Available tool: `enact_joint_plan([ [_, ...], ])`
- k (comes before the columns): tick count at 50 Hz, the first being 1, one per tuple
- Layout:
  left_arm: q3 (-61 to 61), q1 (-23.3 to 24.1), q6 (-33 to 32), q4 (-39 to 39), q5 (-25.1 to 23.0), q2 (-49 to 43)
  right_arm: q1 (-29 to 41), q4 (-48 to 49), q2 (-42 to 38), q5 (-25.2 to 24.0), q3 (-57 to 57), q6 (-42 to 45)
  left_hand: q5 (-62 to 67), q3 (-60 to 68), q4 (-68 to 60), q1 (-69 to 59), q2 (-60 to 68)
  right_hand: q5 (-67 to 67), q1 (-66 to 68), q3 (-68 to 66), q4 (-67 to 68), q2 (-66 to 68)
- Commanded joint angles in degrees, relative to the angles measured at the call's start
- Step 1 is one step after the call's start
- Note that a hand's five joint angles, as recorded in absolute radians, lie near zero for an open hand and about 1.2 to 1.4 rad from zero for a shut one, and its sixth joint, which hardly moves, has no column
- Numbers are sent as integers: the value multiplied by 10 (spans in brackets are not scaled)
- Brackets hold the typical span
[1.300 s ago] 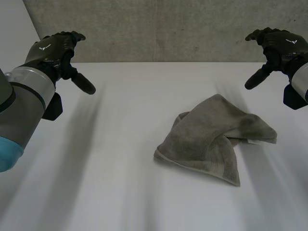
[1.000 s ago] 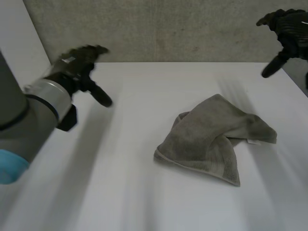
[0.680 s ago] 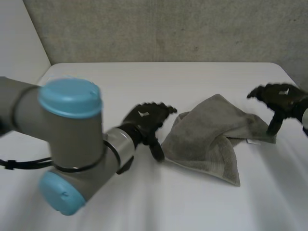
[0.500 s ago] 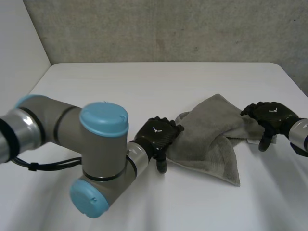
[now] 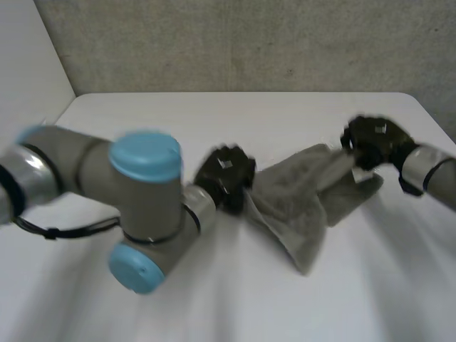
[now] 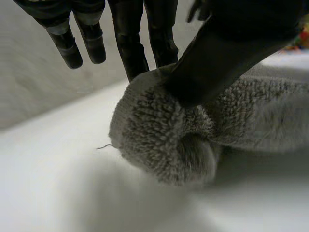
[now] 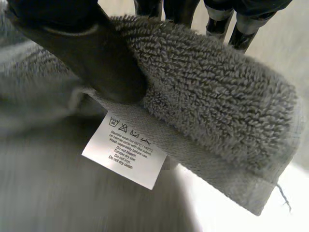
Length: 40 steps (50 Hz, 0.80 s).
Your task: Fold the towel.
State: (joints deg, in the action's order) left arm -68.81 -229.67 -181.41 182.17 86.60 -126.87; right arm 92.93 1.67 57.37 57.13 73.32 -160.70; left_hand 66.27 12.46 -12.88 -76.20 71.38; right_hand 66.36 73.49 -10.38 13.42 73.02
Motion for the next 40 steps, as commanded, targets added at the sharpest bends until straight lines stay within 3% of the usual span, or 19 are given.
enact_joint_plan([
  [1,14,-89,64,5,2,177,22,49,131,-27,-47,-153,37,-25,29,-38,86,36,65,4,-34,70],
  [6,5,-114,98,29,-5,237,19,169,200,-32,-52,-284,37,-25,29,-38,86,36,65,4,-34,70],
  [10,-33,-131,106,35,-6,247,23,173,191,-41,-46,-311,37,-25,29,-38,86,36,65,4,-34,70],
  [17,-88,-162,102,36,-6,220,44,78,125,-104,-22,-260,37,-25,29,-38,86,36,65,4,-34,70],
  [21,-111,-217,107,26,-6,167,44,49,92,-104,-16,-219,37,-25,29,-38,86,36,65,4,-34,70],
  [23,-118,-220,106,19,-6,154,43,36,78,-101,-20,-203,37,-25,29,-38,86,36,65,4,-34,70],
  [32,-160,-206,131,-23,-55,192,44,-49,83,-97,-5,-139,37,-25,29,-38,86,36,65,4,-34,70],
  [40,-122,-167,135,-24,-51,264,59,-61,109,-120,9,-135,37,-25,29,-38,86,36,65,4,-34,70],
])
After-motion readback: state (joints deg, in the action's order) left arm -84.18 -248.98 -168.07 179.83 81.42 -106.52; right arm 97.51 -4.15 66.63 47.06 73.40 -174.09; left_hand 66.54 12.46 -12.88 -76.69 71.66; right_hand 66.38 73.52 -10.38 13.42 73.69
